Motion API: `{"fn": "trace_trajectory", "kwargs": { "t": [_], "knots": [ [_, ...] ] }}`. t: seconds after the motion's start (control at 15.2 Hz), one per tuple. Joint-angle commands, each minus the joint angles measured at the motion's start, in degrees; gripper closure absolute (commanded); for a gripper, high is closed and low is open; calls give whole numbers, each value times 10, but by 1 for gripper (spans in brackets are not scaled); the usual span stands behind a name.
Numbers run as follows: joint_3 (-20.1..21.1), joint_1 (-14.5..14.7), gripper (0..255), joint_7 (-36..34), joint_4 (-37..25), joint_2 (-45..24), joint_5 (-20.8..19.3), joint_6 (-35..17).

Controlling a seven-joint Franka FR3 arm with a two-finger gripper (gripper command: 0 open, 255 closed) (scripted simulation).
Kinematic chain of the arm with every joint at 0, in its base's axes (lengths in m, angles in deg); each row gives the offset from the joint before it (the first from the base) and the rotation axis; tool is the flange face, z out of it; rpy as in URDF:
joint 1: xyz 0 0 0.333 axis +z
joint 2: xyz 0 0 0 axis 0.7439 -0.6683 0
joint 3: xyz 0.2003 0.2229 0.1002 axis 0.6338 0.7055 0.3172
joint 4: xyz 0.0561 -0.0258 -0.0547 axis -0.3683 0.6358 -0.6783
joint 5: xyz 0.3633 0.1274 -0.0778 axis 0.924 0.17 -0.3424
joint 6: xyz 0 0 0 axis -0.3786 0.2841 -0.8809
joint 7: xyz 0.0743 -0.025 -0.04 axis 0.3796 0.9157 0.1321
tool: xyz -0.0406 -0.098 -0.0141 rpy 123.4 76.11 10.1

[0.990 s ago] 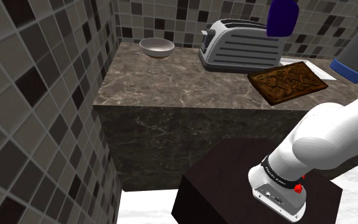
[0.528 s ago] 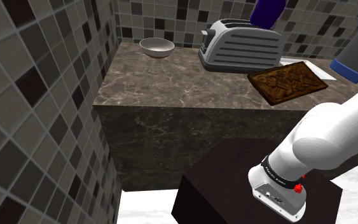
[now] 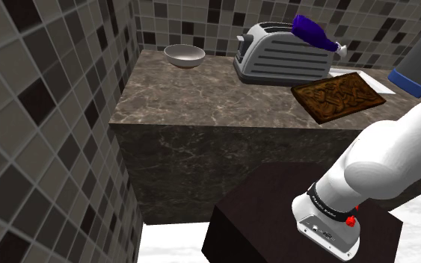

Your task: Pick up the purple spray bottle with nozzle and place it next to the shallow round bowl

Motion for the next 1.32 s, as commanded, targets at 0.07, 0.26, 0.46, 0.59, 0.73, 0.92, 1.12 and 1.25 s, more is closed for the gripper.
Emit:
{"fn": "trace_trajectory", "kwargs": {
  "t": [0.07,0.26,0.46,0.59,0.73,0.92,1.12,1.25],
  "knots": [
    [-83,-8,0,63,-48,-48,111,63],
    [-181,-42,0,140,-99,-122,252,153],
    [-204,-65,0,167,-95,-145,300,181],
    [-191,-52,0,157,-53,-121,277,154],
    [-178,-44,0,149,-16,-100,259,129],
    [-164,-39,0,140,28,-77,242,100],
    [-164,-39,0,140,28,-77,242,100],
    [-164,-39,0,140,28,-77,242,100]
  ]
}}
